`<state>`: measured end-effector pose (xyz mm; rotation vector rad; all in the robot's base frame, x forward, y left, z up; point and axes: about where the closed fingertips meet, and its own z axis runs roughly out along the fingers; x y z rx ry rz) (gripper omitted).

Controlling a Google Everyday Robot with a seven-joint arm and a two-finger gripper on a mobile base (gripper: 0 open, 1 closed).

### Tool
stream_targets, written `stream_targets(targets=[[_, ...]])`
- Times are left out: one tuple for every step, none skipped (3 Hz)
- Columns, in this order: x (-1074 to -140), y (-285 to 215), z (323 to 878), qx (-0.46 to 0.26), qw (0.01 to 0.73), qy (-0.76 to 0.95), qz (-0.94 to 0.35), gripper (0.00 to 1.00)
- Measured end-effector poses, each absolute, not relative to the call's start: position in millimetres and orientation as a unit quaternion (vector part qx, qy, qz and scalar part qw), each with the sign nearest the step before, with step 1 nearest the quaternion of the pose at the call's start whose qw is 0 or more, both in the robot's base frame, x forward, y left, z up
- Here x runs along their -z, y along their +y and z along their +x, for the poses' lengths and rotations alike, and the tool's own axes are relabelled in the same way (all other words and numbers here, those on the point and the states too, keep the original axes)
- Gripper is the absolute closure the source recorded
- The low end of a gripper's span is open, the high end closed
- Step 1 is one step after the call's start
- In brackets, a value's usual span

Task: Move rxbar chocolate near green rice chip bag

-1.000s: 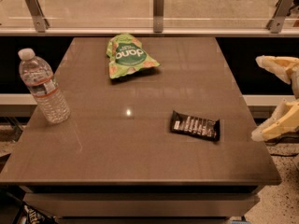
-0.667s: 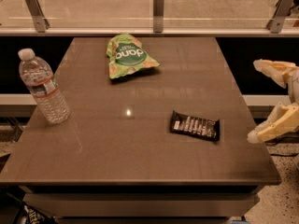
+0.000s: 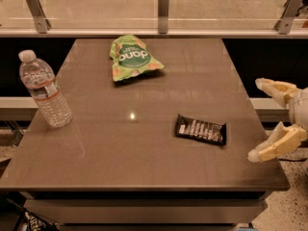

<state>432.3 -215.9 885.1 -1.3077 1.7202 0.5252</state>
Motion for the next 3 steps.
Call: stream_targets(targets=[[-865.2,-209.4,430.3,-0.232,0.444,0.690,-0.522,0.00],[-846.0,-199.0,434.7,-0.257,0.446,0.680,-0.522,0.00],[-829.7,-187.6,438.9,-0.279,0.448,0.670,-0.522,0.00]])
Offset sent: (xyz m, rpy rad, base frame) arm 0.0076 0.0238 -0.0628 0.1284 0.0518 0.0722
